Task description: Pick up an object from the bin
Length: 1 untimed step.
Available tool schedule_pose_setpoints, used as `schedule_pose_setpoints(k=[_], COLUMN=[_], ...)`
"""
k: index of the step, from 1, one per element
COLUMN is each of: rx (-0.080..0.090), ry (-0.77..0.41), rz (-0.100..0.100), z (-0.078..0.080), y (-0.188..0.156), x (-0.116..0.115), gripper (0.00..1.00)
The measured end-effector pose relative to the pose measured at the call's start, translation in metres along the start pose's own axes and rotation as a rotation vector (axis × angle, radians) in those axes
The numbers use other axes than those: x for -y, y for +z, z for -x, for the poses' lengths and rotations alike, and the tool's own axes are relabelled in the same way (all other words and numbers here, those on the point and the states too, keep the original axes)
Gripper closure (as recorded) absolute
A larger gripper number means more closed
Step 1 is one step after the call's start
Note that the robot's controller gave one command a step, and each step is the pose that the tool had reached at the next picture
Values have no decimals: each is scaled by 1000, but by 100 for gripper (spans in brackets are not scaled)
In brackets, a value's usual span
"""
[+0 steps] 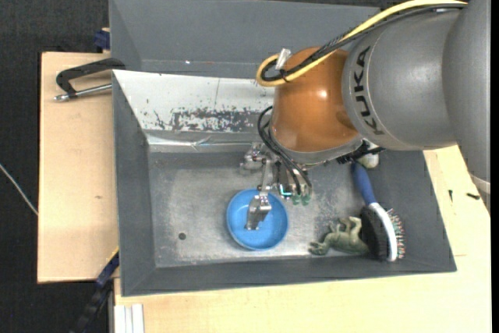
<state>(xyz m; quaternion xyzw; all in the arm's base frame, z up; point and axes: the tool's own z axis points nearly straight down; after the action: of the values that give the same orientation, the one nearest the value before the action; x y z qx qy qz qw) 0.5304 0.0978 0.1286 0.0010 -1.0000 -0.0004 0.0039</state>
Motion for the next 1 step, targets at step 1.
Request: schedule_pose_setpoints(k=[1], rx=[4], ry=[-155], rz=[-1], z=[-11], y=[49], x=[-13], gripper=[0])
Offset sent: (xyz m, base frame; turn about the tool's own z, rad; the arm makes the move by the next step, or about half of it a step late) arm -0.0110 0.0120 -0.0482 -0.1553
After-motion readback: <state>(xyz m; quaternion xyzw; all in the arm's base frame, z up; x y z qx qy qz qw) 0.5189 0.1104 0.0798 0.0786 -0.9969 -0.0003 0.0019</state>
